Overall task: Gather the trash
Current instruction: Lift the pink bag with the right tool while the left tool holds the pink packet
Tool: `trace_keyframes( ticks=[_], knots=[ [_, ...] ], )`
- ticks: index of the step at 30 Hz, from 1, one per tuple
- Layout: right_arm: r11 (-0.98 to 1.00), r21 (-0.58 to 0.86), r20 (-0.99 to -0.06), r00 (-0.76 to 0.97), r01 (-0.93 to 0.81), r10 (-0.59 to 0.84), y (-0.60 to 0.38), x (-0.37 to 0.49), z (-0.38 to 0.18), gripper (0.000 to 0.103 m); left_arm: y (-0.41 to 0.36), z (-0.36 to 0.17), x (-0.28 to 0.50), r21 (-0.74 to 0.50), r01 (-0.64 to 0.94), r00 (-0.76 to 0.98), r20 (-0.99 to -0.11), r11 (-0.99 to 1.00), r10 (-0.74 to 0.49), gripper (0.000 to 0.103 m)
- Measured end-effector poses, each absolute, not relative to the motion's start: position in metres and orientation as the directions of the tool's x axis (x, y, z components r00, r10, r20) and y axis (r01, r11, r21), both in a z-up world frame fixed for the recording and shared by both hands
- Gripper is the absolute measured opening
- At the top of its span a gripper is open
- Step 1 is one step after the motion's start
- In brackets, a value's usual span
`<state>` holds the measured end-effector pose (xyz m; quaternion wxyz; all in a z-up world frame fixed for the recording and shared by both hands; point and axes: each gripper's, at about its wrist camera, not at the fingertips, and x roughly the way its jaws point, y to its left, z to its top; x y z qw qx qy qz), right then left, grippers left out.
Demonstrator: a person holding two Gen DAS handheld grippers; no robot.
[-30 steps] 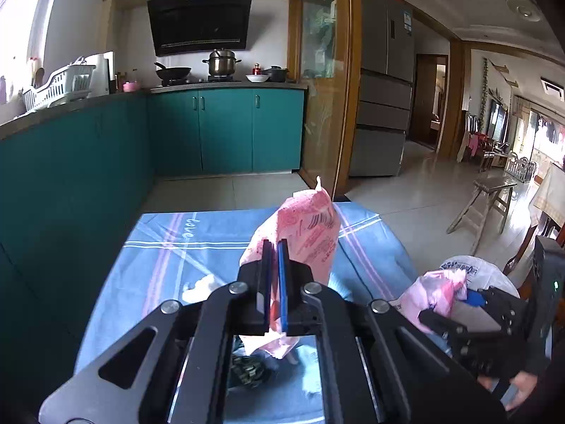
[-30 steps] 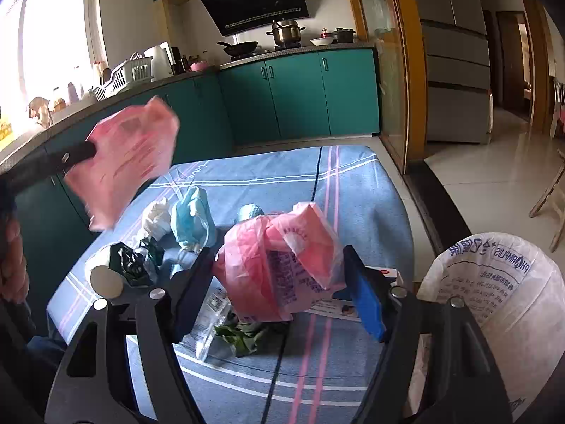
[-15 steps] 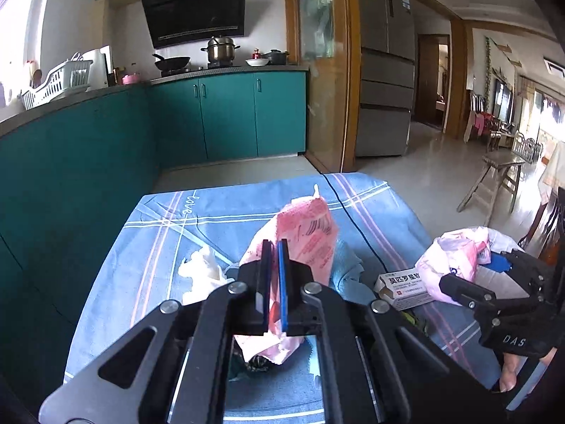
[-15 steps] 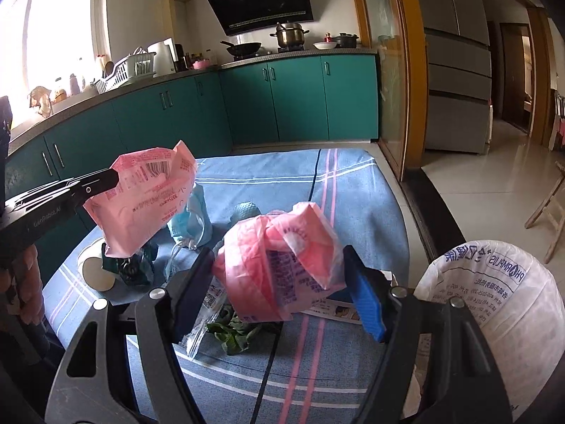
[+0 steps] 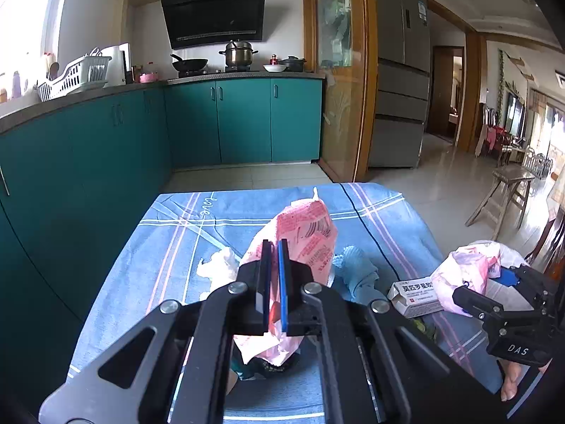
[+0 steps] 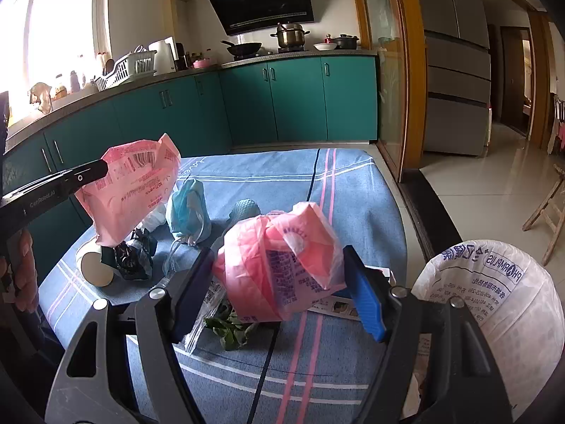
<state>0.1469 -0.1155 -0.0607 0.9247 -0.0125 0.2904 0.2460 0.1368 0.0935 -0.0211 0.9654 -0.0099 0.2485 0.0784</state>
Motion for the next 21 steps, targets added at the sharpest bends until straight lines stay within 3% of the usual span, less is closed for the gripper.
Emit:
trace_keyframes(
  ticks=[21],
  knots=[
    [0.879, 0.122, -0.538, 0.714, -0.461, 0.449, -0.1178, 0.1448, -0.0605, 0.072, 0.0913, -0.0204, 0.1323, 0.043, -0.183, 0.871, -0.456, 0.982, 0.182, 0.004]
  ],
)
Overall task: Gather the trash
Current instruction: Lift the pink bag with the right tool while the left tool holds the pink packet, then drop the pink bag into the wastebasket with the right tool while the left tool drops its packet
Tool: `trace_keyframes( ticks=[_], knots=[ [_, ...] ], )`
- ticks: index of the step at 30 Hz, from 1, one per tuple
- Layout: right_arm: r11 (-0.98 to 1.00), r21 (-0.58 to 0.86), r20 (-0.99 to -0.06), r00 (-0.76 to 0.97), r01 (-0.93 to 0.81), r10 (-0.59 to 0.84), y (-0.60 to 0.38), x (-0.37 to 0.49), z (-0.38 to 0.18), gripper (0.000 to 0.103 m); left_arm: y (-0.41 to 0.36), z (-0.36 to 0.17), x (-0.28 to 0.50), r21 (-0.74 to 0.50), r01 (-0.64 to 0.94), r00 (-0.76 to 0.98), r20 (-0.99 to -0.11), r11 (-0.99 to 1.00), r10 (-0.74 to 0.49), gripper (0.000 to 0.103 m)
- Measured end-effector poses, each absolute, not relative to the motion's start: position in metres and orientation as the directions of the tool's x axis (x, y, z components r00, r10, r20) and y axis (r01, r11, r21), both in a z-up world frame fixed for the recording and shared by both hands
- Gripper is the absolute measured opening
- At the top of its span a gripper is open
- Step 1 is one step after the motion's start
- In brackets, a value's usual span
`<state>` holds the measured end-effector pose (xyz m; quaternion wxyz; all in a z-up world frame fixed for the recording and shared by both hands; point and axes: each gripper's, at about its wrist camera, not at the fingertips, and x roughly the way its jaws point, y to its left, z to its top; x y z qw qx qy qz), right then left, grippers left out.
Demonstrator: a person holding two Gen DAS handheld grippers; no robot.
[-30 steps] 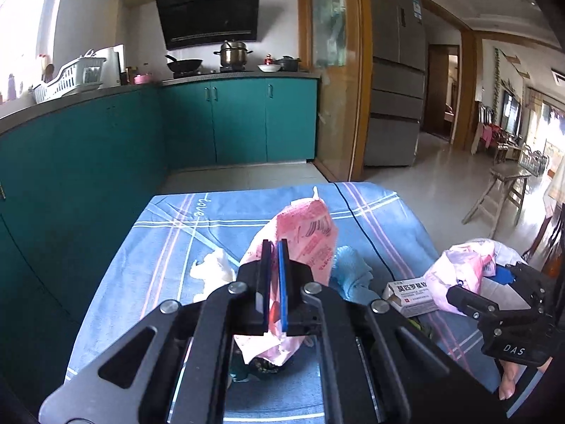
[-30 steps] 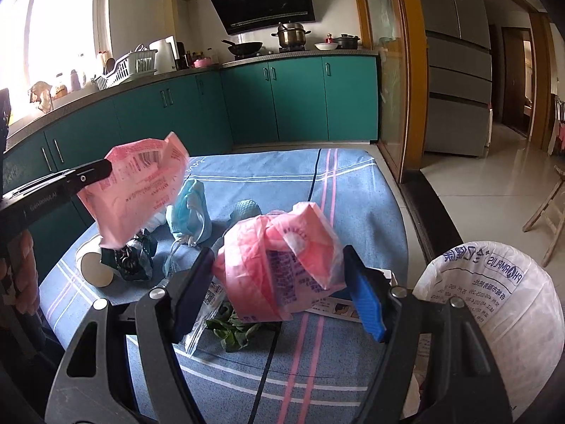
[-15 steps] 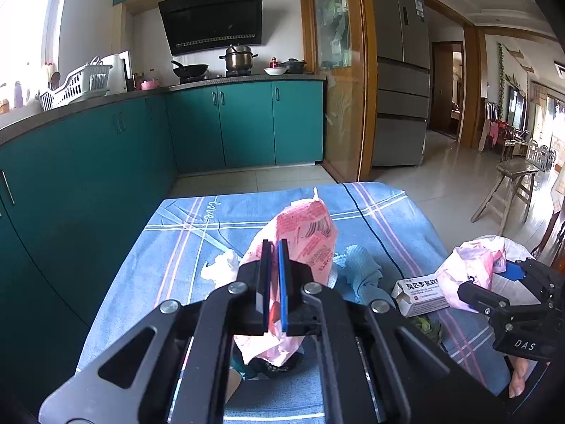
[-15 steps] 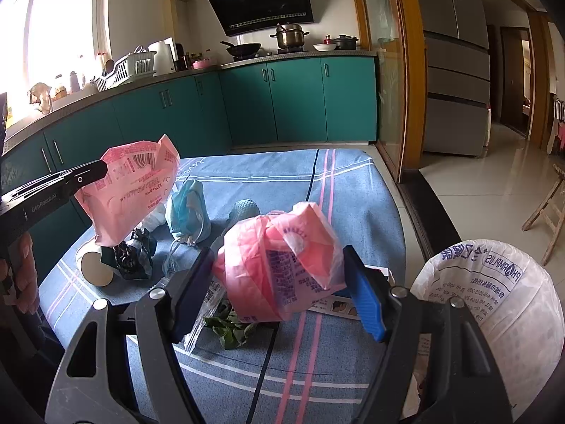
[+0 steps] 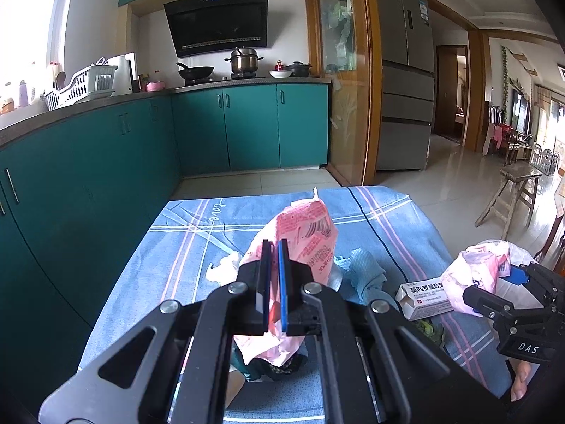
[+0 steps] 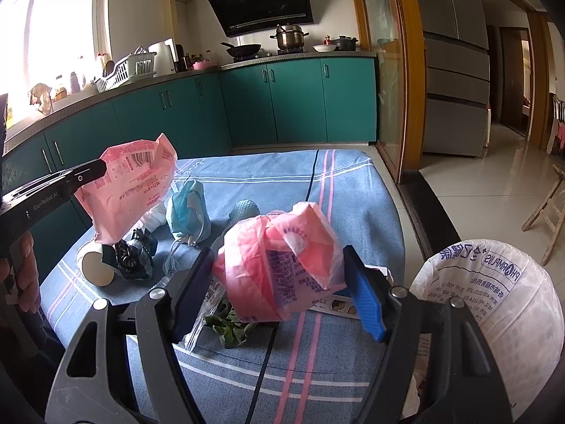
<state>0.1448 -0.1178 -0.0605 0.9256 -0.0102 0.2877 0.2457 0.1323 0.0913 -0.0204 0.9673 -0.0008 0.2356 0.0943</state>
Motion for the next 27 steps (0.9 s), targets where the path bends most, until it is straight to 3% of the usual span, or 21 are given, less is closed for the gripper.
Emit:
trace_keyframes(
  ticks=[17, 23, 27],
  knots=[
    [0.897, 0.142, -0.501, 0.751, -0.419, 0.430, -0.138, 0.145, -0.054, 0.072, 0.095, -0.012, 0.120, 0.010, -0.182, 0.900, -0.401, 0.983, 0.171, 0.004],
    [0.932, 0.141, -0.450, 0.816, -0.335, 0.362, -0.179, 0.146, -0.040, 0.072, 0.097, -0.011, 0.117, -0.005, -0.181, 0.905, -0.392, 0.983, 0.165, 0.004],
    [0.952, 0.218, -0.429, 0.855, -0.213, 0.290, -0.235, 0.151, -0.032, 0.072, 0.094, -0.006, 0.117, -0.065, -0.117, 0.922, -0.377, 0.991, 0.084, 0.004]
  ],
)
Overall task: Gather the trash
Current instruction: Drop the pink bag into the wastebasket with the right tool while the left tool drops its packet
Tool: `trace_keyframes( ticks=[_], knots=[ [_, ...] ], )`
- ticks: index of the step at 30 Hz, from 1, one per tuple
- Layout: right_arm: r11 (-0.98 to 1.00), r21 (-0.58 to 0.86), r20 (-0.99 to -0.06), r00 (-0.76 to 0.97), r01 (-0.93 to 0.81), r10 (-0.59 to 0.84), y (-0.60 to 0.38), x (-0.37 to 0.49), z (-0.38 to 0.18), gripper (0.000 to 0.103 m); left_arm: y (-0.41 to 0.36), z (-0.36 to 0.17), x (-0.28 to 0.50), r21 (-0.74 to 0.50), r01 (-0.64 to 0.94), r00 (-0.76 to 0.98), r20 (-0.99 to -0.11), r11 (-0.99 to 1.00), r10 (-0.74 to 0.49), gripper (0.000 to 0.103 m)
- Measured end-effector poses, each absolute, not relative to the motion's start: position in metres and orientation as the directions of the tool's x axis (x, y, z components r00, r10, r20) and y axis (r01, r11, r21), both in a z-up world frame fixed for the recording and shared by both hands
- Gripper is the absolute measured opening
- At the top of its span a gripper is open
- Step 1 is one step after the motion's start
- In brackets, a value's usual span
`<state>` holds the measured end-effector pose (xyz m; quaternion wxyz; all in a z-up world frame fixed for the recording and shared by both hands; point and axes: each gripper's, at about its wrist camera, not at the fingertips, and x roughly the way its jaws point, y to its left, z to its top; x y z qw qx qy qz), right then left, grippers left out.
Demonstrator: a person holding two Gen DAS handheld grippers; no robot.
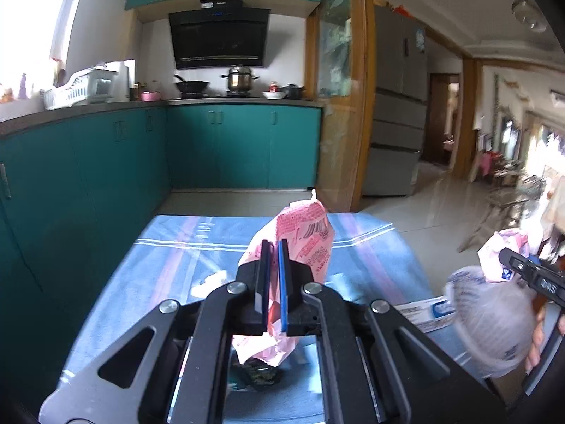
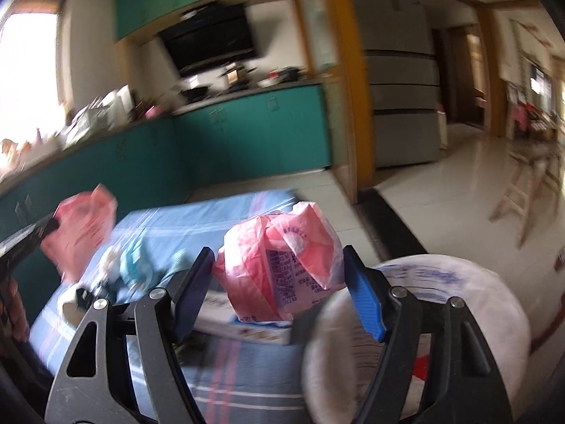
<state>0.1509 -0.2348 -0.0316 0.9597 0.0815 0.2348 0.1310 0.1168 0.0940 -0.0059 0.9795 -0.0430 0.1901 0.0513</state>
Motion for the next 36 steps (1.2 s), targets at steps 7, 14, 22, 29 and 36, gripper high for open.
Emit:
trace_keyframes(
  ticks=[7, 14, 22, 29, 36],
  knots=[
    [0.944, 0.329, -0.615, 0.764, 0.024, 0.195, -0.315, 0.177, -0.070, 0.073, 0.043, 0.002, 0.145, -0.174, 0.155, 0.886, -0.412, 0.972, -0.215, 0.005],
    [0.921, 0.355, -0.629, 0.770, 0.160, 0.109, -0.333, 0.174, -0.078, 0.087, -0.061, -0.011, 0.177, -0.206, 0.413, 0.731, -0.506, 0.887, -0.458, 0.005],
    [0.756, 0.515, -0.517, 0.850, 0.403, -0.100, -0.391, 0.136, -0.070, 0.092, -0.156, -0.054, 0.198, -0.233, 0.570, 0.560, -0.591, 0.788, -0.580, 0.038],
    [0.813, 0.461, -0.538, 0.840, 0.357, -0.063, -0.377, 0.144, -0.070, 0.094, -0.158, -0.059, 0.191, -0.086, 0.546, 0.621, -0.627, 0.833, -0.471, 0.079],
    [0.927, 0.350, -0.637, 0.691, -0.137, 0.342, -0.277, 0.187, -0.083, 0.094, -0.069, -0.022, 0.190, 0.088, 0.280, 0.828, -0.525, 0.956, -0.195, 0.089]
  ],
)
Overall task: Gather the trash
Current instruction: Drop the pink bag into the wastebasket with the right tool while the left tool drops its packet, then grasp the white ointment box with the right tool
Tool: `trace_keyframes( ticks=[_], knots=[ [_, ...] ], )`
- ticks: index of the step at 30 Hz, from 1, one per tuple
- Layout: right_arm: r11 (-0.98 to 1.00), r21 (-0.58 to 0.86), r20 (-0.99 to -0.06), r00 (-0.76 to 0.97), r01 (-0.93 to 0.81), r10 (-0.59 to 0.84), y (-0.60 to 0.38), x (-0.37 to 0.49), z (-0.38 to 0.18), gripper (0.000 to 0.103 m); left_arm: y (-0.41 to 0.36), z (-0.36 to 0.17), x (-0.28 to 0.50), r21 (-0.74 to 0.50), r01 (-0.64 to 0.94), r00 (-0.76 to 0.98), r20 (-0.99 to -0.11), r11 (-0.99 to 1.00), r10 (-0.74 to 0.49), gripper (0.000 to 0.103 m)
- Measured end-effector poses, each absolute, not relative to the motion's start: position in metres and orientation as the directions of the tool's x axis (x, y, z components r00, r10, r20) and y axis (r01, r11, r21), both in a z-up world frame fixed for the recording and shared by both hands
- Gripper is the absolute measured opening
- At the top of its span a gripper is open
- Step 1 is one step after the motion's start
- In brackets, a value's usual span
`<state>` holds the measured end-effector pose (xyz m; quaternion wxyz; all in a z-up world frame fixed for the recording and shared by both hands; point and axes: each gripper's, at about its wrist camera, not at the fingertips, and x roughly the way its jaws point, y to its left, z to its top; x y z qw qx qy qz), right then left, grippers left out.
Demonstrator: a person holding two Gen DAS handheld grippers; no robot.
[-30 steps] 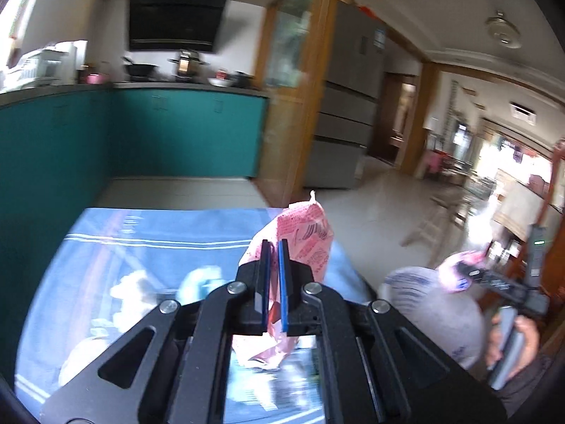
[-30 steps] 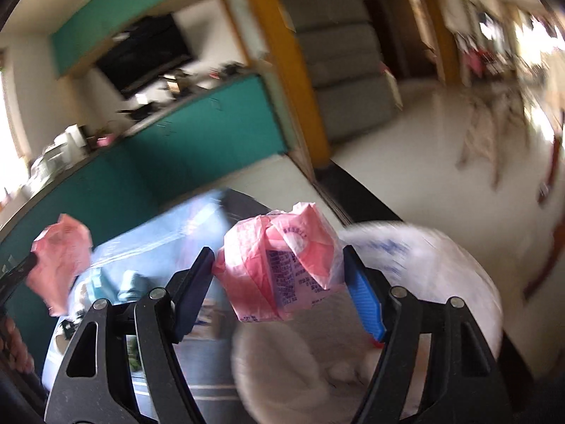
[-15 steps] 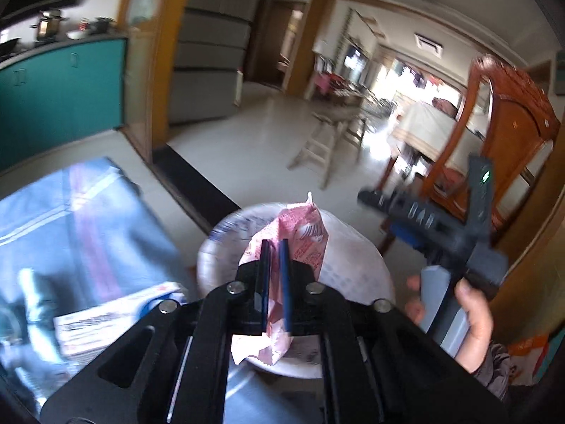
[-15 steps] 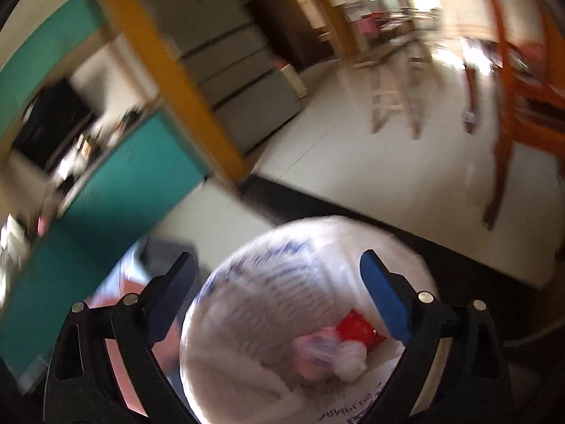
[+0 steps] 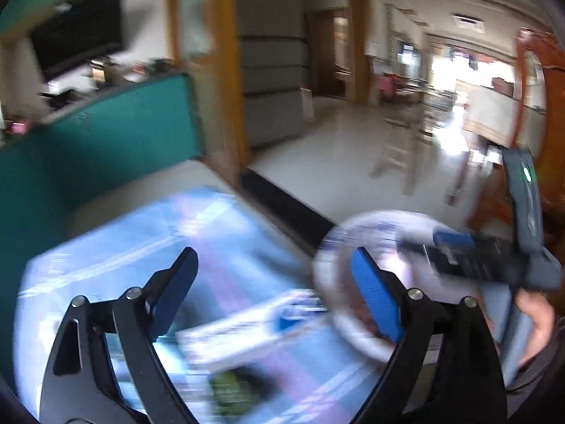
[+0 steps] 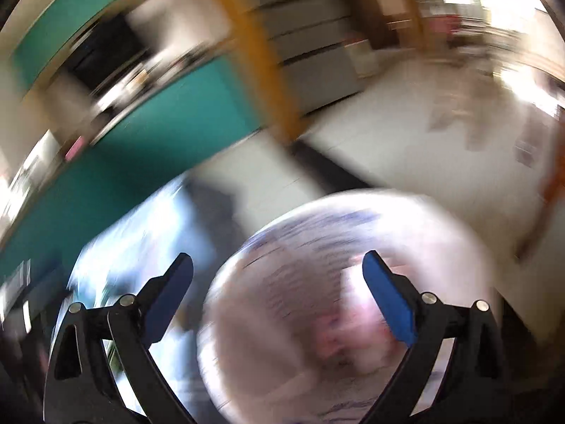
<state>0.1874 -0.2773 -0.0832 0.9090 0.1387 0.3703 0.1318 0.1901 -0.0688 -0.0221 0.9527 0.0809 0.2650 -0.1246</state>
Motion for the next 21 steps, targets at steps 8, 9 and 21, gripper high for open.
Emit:
trace_keyframes(
  ticks=[8, 9, 21],
  knots=[
    [0.781, -0.024, -0.755, 0.523, -0.624, 0.395, -0.122, 0.201, -0.095, 0.094, 0.061, -0.006, 0.174, 0.076, -0.016, 0.878, -0.476, 0.997, 0.051, 0.092],
    [0.758, -0.029, -0.764, 0.504, -0.651, 0.404, -0.116, 0.207, -0.097, 0.094, 0.076, -0.007, 0.169, 0.060, -0.050, 0.873, -0.482, 0.997, 0.073, 0.092],
    [0.750, 0.189, -0.775, 0.372, -0.634, 0.510, -0.100, 0.249, -0.120, 0.060, 0.206, -0.050, 0.129, -0.211, -0.251, 0.752, -0.657, 0.945, 0.053, 0.094]
  ],
)
